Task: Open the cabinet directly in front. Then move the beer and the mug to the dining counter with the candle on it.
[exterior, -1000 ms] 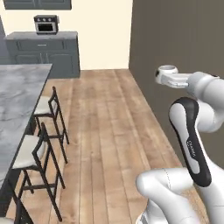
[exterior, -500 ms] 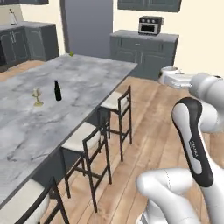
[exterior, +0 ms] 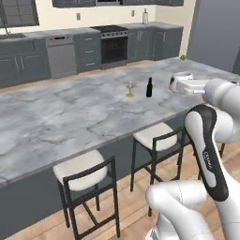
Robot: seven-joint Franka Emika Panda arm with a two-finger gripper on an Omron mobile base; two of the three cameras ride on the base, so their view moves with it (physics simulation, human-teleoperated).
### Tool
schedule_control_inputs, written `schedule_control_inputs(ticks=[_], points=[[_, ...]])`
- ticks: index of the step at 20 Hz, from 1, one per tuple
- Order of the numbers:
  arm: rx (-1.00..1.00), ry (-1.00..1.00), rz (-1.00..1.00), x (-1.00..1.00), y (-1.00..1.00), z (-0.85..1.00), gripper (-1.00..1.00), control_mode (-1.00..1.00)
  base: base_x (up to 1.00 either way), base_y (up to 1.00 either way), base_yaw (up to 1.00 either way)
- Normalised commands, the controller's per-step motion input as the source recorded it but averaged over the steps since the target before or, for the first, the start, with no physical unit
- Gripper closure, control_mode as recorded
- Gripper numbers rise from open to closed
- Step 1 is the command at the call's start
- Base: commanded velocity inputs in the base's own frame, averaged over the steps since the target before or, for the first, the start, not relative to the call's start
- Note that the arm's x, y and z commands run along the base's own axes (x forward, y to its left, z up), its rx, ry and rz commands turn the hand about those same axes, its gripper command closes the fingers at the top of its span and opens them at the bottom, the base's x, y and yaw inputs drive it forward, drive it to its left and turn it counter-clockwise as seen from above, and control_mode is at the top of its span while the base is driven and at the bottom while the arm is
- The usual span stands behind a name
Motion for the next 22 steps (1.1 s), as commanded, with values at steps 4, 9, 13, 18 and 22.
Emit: schedule_control_inputs(ticks=[4,9,13,18,22], points=[[0.00,0.00,0.00,0.00,0.00,0.00,1.00,1.00,0.44,-0.21,0.80],[0.00,0.00,0.00,0.00,0.00,0.00,1.00,1.00,0.64,-0.44,0.44],[0.00,0.00,0.00,0.00,0.00,0.00,1.00,1.00,0.69,-1.00,0.39],[0.00,0.00,0.00,0.00,0.00,0.00,1.00,1.00,0.62,-1.00,0.34],[0.00,0.00,0.00,0.00,0.00,0.00,1.00,1.00,0.13,-0.54,0.15]])
